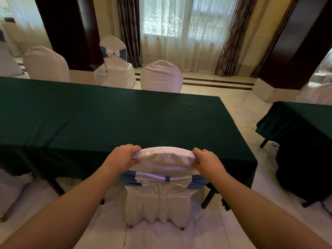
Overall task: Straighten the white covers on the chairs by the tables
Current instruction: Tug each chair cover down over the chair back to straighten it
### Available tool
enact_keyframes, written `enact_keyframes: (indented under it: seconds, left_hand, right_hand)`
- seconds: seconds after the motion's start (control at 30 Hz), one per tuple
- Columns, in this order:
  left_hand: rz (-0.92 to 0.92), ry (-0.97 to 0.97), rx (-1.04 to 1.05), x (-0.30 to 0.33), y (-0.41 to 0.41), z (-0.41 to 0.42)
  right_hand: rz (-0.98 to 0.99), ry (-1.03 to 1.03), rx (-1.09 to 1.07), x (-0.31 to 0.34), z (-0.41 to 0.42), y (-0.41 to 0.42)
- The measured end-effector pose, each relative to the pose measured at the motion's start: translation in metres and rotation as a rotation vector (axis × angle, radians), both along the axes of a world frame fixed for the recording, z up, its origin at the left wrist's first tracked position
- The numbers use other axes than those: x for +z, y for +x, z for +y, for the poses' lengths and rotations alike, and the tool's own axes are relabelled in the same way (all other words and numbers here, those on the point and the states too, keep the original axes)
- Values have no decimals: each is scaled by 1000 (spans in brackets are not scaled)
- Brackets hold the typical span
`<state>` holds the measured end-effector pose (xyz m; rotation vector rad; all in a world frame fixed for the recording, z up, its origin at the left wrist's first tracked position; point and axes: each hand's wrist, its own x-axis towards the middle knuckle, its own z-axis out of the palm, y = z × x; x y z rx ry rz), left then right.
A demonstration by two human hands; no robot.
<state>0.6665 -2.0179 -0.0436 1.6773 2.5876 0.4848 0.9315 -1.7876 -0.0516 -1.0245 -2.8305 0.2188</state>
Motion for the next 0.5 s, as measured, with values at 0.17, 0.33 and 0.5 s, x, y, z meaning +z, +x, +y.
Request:
enact_keyframes:
  seconds: [0.17, 0.33, 0.5]
  left_hand:
    - [-16, -8, 17, -4, 0, -6]
    - [-33, -14, 49, -2, 2, -9]
    - [-53, 8, 83, -2, 9, -10]
  right_hand:
    - [-22, 8, 11, -4, -1, -2]
    - [-36, -1, -9, -4, -4, -3]
    - [-29, 4, -19, -1, -9, -2]
